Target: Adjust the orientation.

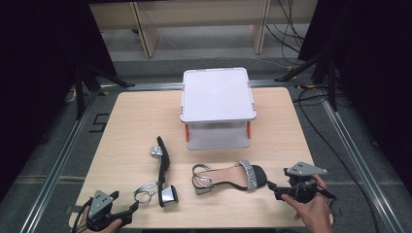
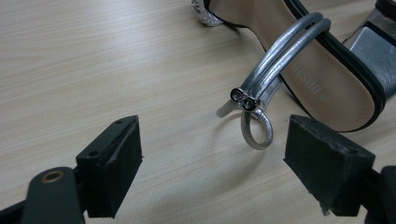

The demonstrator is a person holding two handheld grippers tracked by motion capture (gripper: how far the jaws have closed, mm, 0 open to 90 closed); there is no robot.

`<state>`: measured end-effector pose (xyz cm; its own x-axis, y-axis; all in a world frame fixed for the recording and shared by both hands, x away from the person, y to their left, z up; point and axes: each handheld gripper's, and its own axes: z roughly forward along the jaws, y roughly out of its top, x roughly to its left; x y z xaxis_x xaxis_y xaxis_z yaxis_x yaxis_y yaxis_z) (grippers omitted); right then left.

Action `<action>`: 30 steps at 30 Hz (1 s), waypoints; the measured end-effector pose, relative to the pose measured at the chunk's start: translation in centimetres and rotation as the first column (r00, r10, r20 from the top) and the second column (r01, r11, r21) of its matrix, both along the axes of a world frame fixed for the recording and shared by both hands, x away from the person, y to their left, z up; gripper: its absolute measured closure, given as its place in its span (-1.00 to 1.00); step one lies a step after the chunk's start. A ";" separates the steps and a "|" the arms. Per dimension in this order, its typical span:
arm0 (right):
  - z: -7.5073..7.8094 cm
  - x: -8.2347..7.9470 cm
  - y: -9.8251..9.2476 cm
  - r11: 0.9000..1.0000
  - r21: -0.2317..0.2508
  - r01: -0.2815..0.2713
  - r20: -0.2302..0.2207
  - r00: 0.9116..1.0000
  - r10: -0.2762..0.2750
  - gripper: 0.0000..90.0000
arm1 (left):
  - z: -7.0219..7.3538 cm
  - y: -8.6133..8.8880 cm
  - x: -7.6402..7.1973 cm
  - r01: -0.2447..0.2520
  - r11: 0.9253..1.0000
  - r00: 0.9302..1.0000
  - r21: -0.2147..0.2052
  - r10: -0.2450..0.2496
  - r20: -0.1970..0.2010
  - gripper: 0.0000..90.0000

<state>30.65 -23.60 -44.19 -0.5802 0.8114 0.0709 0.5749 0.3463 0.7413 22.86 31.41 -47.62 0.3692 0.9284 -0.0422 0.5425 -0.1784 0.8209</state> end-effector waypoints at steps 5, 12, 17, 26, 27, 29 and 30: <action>0.0 -0.2 0.7 0.999 0.024 0.022 -0.004 1.000 -0.022 -0.44 | 0.0 0.0 0.0 -0.001 1.000 1.000 -0.005 0.001 0.002 -0.59; 0.7 0.2 1.9 0.998 0.069 0.003 0.014 1.000 -0.004 -0.39 | 0.0 0.0 0.0 -0.003 1.000 1.000 -0.005 0.003 0.001 -0.59; 0.4 0.7 3.1 0.996 0.086 -0.028 -0.006 1.000 0.028 -0.38 | 0.0 0.0 0.1 -0.004 1.000 1.000 -0.001 0.004 -0.002 -0.59; 0.4 1.2 4.4 0.996 0.058 -0.065 -0.007 0.998 0.066 -0.38 | -0.1 0.0 0.1 0.001 1.000 1.000 -0.001 -0.001 -0.002 -0.59; 0.3 1.1 4.7 0.996 0.061 -0.058 -0.021 0.998 0.060 -0.39 | -0.1 0.0 0.1 0.001 1.000 1.000 -0.004 -0.001 -0.002 -0.59; 0.2 1.3 4.7 0.996 0.044 -0.075 -0.015 0.997 0.076 -0.39 | -0.1 -0.1 0.1 0.001 1.000 1.000 -0.005 -0.001 -0.002 -0.59; -0.1 1.6 5.1 0.994 0.061 -0.088 -0.028 0.996 0.090 -0.40 | -0.1 -0.1 0.1 0.000 1.000 1.000 -0.019 0.000 -0.004 -0.59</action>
